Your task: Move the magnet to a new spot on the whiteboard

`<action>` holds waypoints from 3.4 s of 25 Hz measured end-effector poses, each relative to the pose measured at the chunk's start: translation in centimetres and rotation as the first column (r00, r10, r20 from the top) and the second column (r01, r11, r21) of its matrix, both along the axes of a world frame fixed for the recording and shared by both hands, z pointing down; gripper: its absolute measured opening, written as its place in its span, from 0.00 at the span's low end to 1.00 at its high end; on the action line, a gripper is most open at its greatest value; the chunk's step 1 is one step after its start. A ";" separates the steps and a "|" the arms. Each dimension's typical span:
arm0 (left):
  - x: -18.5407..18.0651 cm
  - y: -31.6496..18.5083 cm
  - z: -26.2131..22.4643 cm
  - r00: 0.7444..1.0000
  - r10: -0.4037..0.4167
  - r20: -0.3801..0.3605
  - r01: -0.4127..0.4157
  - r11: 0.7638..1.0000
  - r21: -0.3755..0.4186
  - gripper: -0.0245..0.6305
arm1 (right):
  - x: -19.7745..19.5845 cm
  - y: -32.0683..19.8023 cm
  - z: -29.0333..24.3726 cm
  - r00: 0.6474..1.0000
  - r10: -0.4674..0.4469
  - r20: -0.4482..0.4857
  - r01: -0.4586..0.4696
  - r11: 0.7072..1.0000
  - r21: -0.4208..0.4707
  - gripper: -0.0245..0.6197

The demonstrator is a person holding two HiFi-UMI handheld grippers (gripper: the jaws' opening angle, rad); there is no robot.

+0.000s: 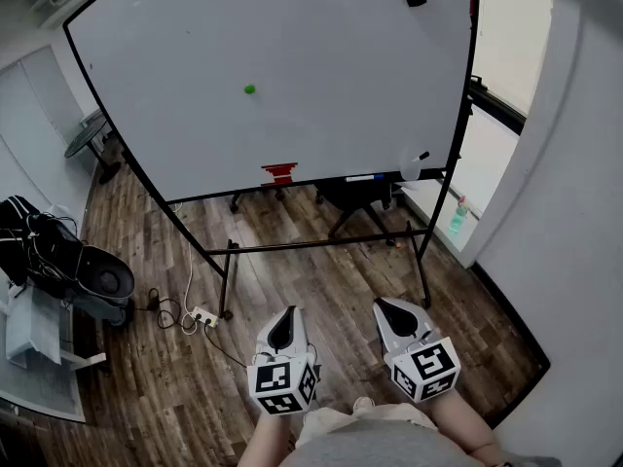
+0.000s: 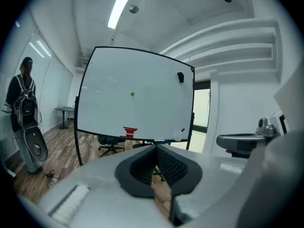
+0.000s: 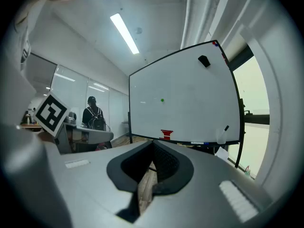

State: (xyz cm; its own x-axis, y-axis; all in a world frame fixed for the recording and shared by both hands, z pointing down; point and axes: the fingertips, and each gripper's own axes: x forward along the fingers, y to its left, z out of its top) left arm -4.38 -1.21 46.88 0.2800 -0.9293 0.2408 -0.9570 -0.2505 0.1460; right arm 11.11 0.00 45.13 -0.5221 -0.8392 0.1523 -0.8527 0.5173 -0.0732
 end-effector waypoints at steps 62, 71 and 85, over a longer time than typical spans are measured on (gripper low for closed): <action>-2.3 -5.1 -1.0 0.993 -0.104 -0.057 0.107 0.993 0.056 0.04 | -3.8 -5.3 -0.5 0.988 -0.147 0.051 0.147 0.989 0.003 0.04; -4.3 -13.4 -0.4 0.992 -0.116 -0.056 0.119 0.991 0.053 0.04 | -4.7 -13.6 -0.4 0.989 -0.136 0.050 0.136 0.991 0.016 0.04; -7.1 -27.6 -2.3 0.996 -0.074 -0.045 0.077 0.995 0.069 0.04 | -8.1 -27.1 -2.5 0.992 -0.119 0.034 0.117 0.992 0.046 0.04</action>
